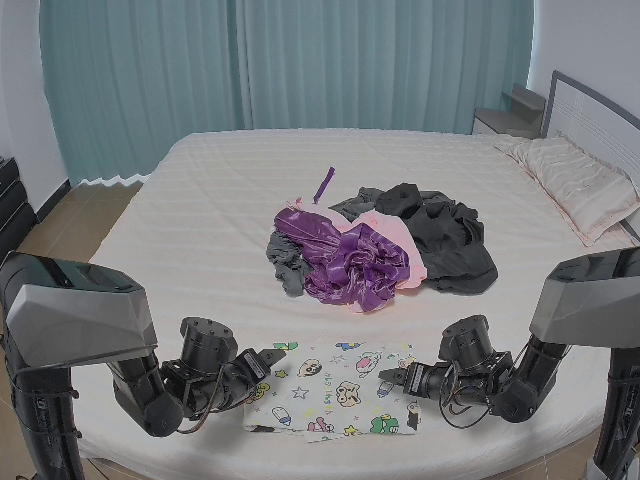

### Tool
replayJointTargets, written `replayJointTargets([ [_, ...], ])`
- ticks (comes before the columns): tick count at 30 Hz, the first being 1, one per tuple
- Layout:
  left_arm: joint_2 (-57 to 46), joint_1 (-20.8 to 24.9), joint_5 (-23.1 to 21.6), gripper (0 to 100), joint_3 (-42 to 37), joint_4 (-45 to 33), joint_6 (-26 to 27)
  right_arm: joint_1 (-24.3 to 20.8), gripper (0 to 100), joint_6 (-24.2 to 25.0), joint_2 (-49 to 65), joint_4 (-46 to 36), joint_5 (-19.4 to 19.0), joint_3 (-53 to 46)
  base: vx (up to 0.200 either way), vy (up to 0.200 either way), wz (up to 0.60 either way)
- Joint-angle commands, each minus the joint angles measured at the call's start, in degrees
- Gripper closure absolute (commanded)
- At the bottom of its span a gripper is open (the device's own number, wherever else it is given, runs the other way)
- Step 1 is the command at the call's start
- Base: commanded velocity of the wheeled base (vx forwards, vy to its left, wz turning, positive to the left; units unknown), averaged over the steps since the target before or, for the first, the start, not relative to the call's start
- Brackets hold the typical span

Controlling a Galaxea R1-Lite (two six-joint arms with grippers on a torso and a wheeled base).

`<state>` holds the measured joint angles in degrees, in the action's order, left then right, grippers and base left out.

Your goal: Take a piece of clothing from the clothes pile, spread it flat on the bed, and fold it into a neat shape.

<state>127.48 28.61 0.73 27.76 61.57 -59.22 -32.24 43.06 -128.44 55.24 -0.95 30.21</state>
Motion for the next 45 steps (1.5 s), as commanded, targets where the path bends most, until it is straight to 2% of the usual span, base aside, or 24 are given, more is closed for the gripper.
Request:
replayJointTargets([
  [1,-2.14,-3.3,-0.64,0,-3.41,0.21,-0.72,1.75,0,-0.69,3.64,0.84,0.16,-3.4,0.0,0.0,0.0],
  [7,-7.42,-10.42,-8.38,0,-6.14,3.82,-5.99,2.01,0,-6.23,8.12,0.75,-1.86,-9.38,0.0,0.0,0.0],
  [8,-7.42,-10.42,-8.38,0,-6.14,3.82,-5.99,2.01,0,-6.23,8.12,0.75,-1.86,-9.38,0.0,0.0,0.0],
  [9,-8.21,-11.47,-10.93,0,-6.22,4.08,-8.01,0.96,0,-8.08,7.5,0.84,-3.27,-11.4,0.0,0.0,0.0],
  [10,-8.21,-11.56,-11.45,0,-6.22,4.08,-8.37,0.6,0,-8.6,7.06,0.84,-3.88,-12.01,0.0,0.0,0.0],
  [20,-7.59,-11.47,-11.45,0,-6.05,4.08,-8.54,-2.38,0,-9.57,2.76,1.28,-4.67,-11.75,0.0,0.0,0.0],
  [25,-7.59,-11.38,-11.37,0,-5.87,4.08,-8.45,-3.18,0,-9.48,0.12,5.5,-4.67,-11.75,0.0,0.0,0.0],
  [26,-7.59,-11.38,-11.28,0,-5.79,4.08,-8.45,-3.26,100,-9.48,-1.11,6.9,-4.59,-11.75,0.0,0.0,0.0],
  [29,-7.51,-11.38,-11.28,0,-5.87,4.08,-8.45,-3.53,100,-9.66,-2.52,9.19,-4.32,-12.37,0.0,0.0,0.0],
  [35,-7.51,-11.38,-11.28,0,-5.87,4.08,-8.45,-3.0,100,-11.06,-1.2,8.84,-3.36,-13.86,0.0,0.0,0.0],
  [38,-7.24,-11.21,-11.19,0,-6.05,4.08,-8.37,-1.59,100,-15.2,-0.41,7.78,-3.27,-15.44,0.0,0.0,0.0],
  [45,-6.98,-11.03,-11.1,0,-6.05,4.08,-8.1,-0.01,100,-17.31,3.11,4.53,-3.36,-15.88,0.0,0.0,0.0],
])
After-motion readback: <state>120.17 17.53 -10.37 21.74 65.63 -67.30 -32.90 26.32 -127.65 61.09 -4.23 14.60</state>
